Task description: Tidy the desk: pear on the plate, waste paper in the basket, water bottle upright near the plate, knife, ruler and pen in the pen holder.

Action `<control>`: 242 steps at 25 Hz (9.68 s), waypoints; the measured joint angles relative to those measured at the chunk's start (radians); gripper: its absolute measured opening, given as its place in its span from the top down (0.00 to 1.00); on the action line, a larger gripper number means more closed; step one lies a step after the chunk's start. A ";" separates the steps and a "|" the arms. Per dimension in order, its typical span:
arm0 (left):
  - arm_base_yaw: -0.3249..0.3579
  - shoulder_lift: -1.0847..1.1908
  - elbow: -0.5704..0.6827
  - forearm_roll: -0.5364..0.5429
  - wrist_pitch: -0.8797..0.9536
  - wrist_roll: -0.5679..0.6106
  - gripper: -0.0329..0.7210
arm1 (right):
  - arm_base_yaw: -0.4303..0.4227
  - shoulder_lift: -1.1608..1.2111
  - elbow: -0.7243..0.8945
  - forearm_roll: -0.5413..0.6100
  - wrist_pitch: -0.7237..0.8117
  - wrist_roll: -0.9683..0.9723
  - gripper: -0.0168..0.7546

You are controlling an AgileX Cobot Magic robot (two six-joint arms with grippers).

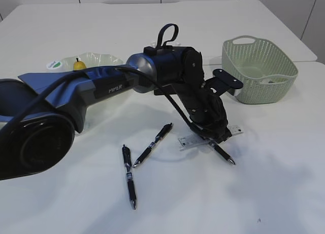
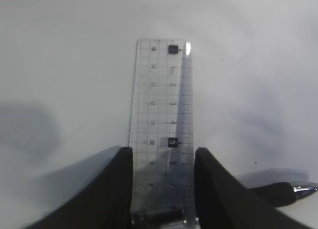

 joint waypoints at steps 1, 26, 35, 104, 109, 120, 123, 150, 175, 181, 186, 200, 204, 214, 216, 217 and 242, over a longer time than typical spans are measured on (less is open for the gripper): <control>0.000 0.000 0.000 0.000 0.000 0.000 0.60 | 0.000 0.000 0.000 0.000 0.000 0.000 0.64; 0.000 -0.002 -0.211 -0.016 0.008 0.000 0.60 | 0.000 0.000 0.000 0.000 -0.001 0.009 0.64; 0.000 -0.004 -0.306 -0.016 -0.005 0.000 0.60 | 0.000 0.000 0.000 0.000 -0.002 0.009 0.64; 0.014 -0.055 -0.320 -0.227 -0.988 0.002 0.61 | 0.000 0.000 0.000 0.000 -0.006 0.009 0.64; -0.004 -0.055 -0.320 -0.299 -1.110 0.002 0.61 | 0.000 0.000 0.000 0.000 -0.006 0.009 0.64; -0.020 -0.010 -0.321 -0.305 -1.242 0.095 0.61 | 0.000 0.000 0.000 0.000 -0.006 0.009 0.64; -0.020 -0.006 -0.321 -0.305 -1.242 0.124 0.61 | 0.000 0.000 0.000 0.000 -0.006 0.009 0.64; 0.021 0.006 -0.321 -0.336 -1.199 0.328 0.61 | 0.000 0.000 0.000 0.000 -0.006 0.009 0.64; 0.019 -0.039 -0.321 -0.987 -1.482 0.877 0.61 | 0.000 0.000 0.000 0.000 -0.005 0.009 0.64; 0.017 -0.039 -0.321 -1.024 -1.482 0.904 0.61 | 0.000 0.000 0.000 0.000 -0.005 0.009 0.64; 0.017 -0.039 -0.321 -1.079 -1.483 0.953 0.61 | 0.000 0.000 0.000 0.000 -0.006 0.009 0.64; 0.017 -0.039 -0.321 -1.166 -1.533 1.046 0.61 | 0.000 0.000 0.000 0.000 -0.006 0.009 0.64; 0.017 -0.039 -0.321 -1.237 -1.544 1.095 0.61 | 0.000 0.000 0.000 0.000 -0.006 0.009 0.64; 0.017 -0.039 -0.321 -1.365 -1.544 1.219 0.61 | 0.000 0.000 0.000 0.000 -0.008 0.009 0.64; 0.017 -0.039 -0.321 -1.378 -1.544 1.227 0.61 | 0.000 0.000 0.000 0.000 -0.008 0.009 0.64; 0.017 -0.039 -0.321 -1.381 -1.544 1.231 0.61 | 0.000 0.000 0.000 0.000 -0.008 0.009 0.64; 0.017 -0.005 -0.321 -1.453 -1.625 1.291 0.61 | 0.000 0.000 0.000 0.000 -0.011 0.009 0.64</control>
